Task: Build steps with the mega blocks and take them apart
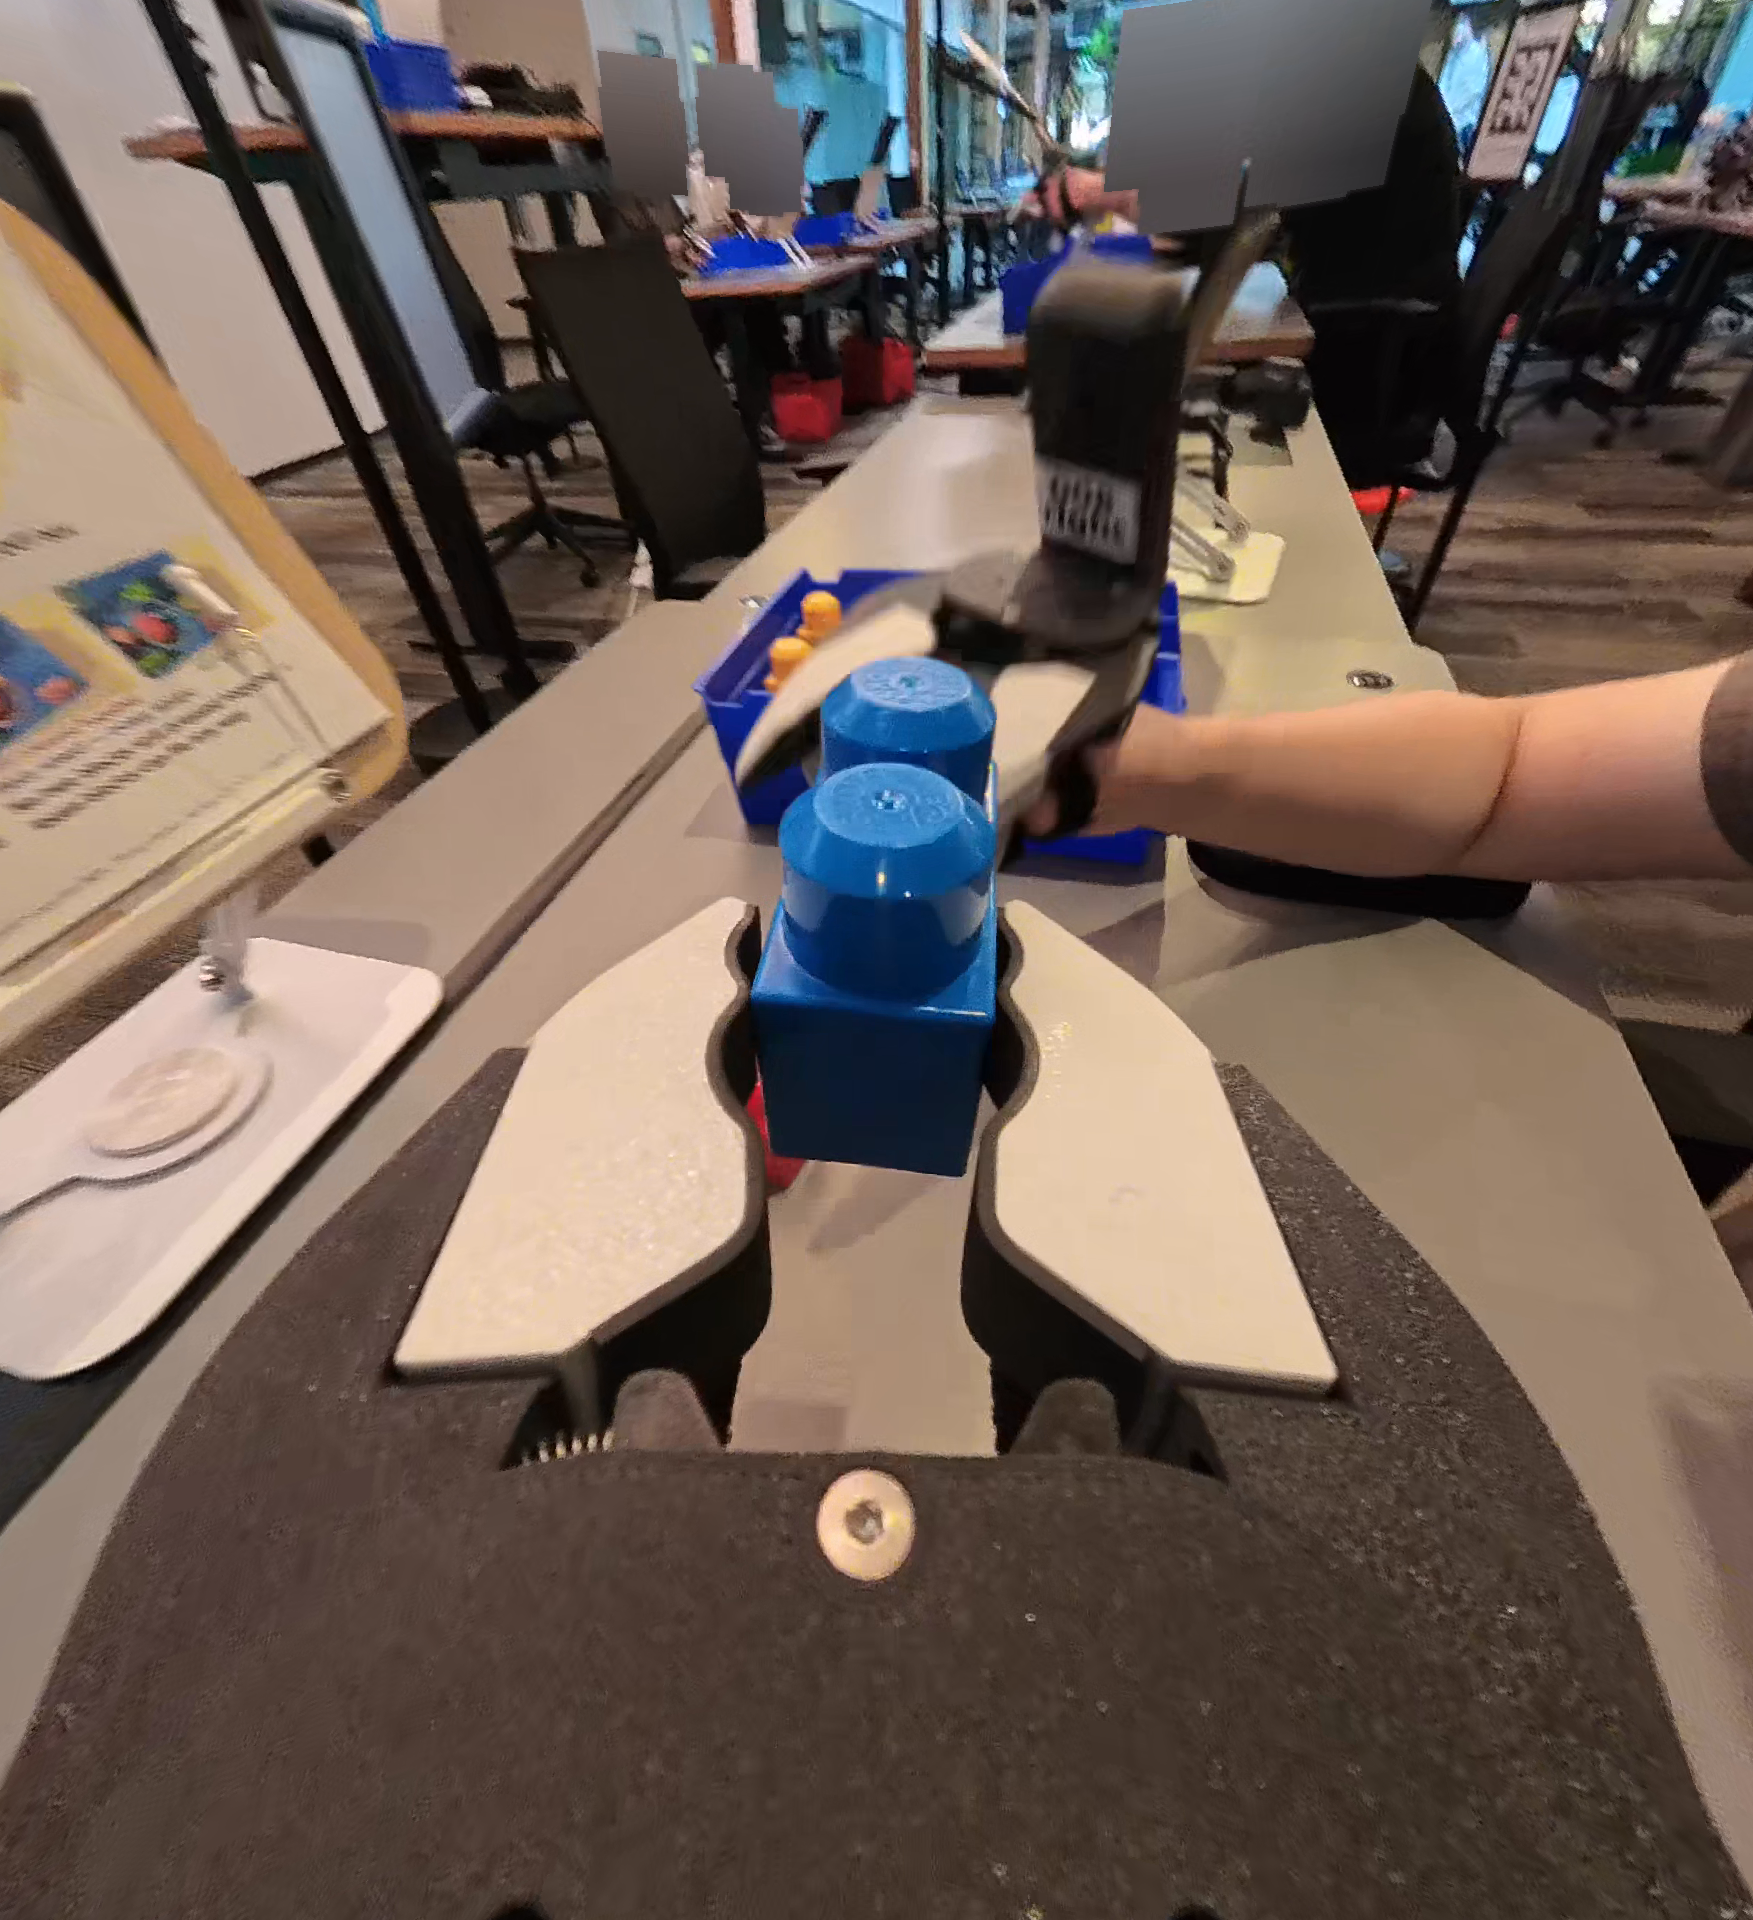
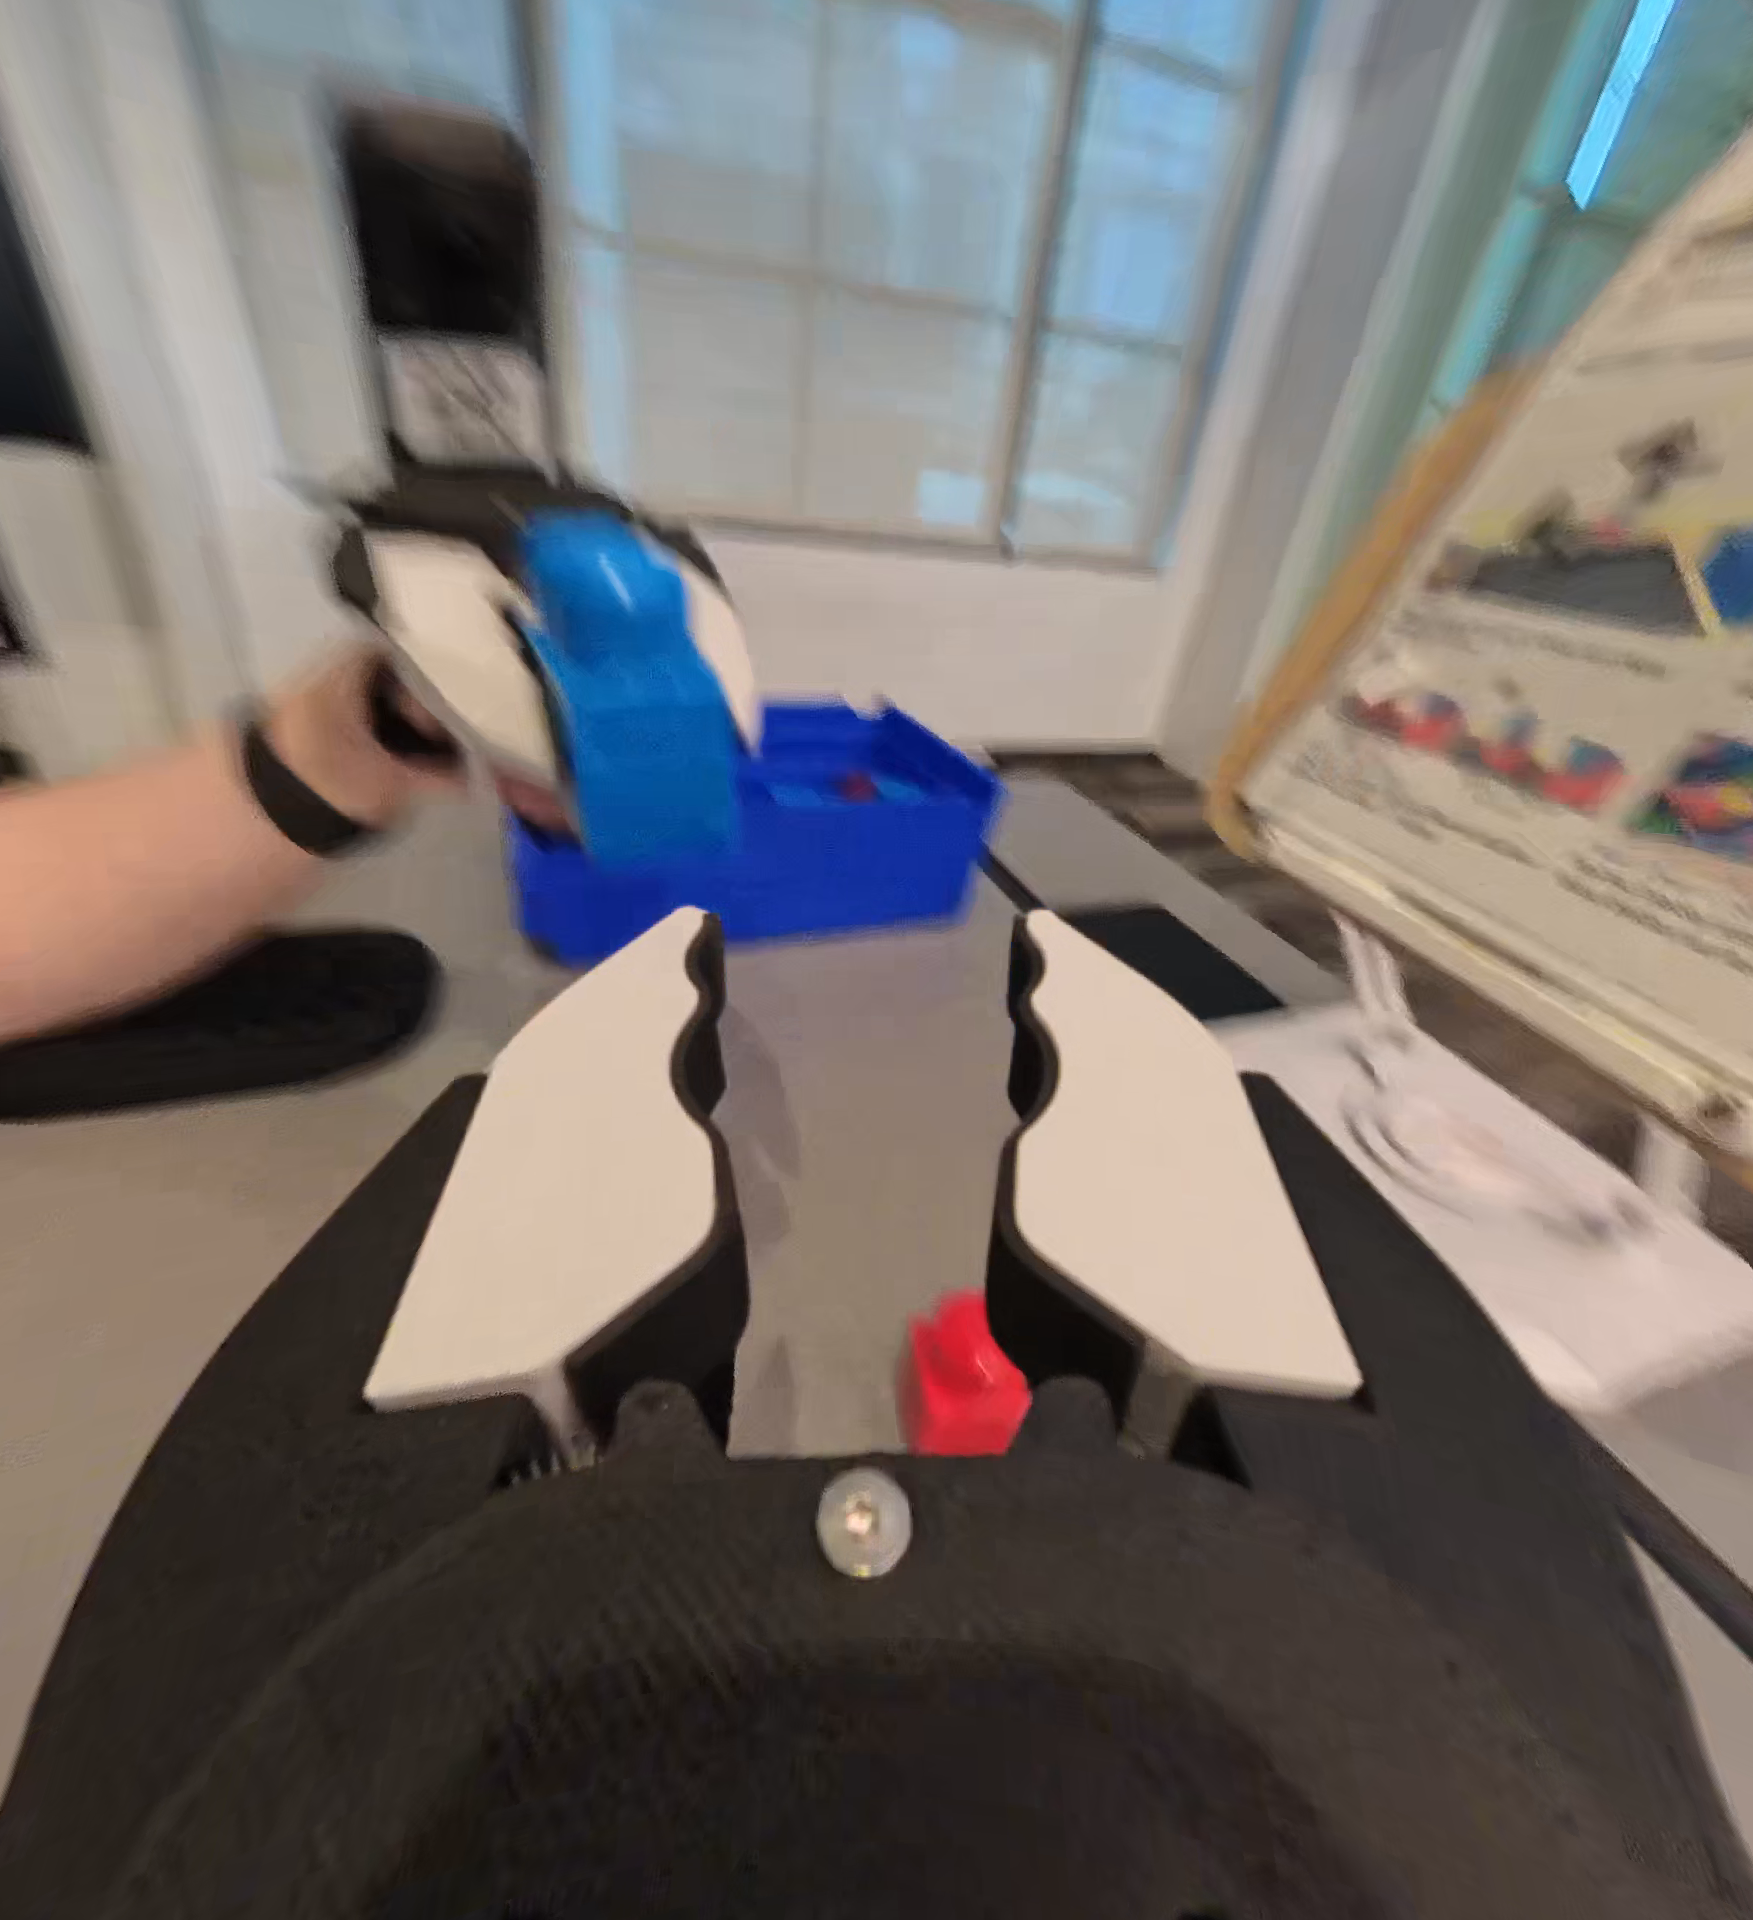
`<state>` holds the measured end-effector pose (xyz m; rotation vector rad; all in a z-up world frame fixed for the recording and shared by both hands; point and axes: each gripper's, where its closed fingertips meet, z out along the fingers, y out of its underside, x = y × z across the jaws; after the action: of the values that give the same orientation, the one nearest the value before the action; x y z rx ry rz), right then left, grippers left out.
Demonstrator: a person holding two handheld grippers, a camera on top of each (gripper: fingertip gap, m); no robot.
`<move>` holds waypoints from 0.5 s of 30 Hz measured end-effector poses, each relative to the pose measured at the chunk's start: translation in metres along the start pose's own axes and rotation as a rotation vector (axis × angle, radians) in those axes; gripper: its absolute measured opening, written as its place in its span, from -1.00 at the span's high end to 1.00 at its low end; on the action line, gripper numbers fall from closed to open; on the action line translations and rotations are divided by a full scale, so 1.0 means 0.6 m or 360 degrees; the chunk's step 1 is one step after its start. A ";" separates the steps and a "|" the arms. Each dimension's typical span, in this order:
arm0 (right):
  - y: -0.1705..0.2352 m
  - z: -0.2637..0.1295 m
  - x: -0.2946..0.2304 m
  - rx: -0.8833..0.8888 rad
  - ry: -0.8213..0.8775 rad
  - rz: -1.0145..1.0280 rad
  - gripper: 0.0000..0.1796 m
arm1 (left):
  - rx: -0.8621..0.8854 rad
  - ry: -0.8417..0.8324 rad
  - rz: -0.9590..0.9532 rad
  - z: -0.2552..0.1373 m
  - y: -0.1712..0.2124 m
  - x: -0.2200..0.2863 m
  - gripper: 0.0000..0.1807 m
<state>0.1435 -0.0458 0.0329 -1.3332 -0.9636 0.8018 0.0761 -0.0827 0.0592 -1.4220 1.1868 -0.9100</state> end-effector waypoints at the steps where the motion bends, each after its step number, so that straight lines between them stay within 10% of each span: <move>1: 0.041 0.008 0.019 -0.0183 0.0083 0.0005 0.40 | 0.0021 -0.0031 -0.0007 -0.014 -0.007 -0.009 0.55; 7: 0.238 0.028 0.036 -0.0931 0.0105 -0.0017 0.27 | 0.0062 -0.0180 0.0012 -0.076 -0.024 -0.046 0.55; 15: 0.297 0.030 0.049 -0.1021 0.0123 0.0090 0.32 | 0.0104 -0.0173 -0.0042 -0.095 -0.027 -0.056 0.55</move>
<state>0.1495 0.0047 -0.1417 -1.9312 -1.1773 0.4871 0.0171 -0.0638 0.0880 -1.4189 1.0508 -0.8709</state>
